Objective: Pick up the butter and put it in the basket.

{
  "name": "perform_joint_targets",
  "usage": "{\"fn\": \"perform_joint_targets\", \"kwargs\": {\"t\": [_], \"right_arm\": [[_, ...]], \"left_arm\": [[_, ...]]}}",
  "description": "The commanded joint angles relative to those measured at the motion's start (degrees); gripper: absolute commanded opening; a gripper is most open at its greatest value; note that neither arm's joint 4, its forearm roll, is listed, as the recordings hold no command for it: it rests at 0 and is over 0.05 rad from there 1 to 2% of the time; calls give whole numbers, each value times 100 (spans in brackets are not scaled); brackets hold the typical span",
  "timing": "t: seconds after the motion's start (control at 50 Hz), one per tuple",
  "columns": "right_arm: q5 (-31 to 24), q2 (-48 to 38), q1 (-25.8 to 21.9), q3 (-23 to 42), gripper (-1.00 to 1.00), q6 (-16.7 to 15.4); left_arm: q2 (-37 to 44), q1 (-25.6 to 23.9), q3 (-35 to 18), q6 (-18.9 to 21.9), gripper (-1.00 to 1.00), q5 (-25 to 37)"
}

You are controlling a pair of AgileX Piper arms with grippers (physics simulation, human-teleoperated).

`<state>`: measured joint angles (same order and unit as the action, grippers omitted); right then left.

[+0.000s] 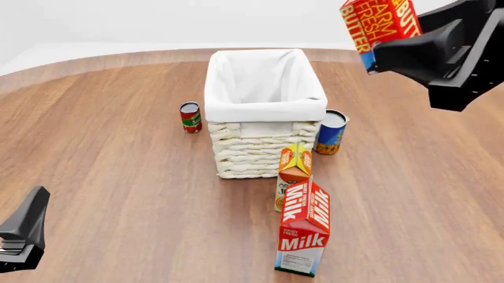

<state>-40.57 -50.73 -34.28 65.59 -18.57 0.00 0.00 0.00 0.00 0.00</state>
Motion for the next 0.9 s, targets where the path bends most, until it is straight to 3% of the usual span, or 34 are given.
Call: {"fn": "perform_joint_targets", "kwargs": {"t": [0.02,0.9], "right_arm": [[11,45,-189,296,-100,140],[-259,-582,-572,1245,-100,33]], "left_arm": [[0,0,0,0,100,0],[0,0,0,0,100,0]]}}
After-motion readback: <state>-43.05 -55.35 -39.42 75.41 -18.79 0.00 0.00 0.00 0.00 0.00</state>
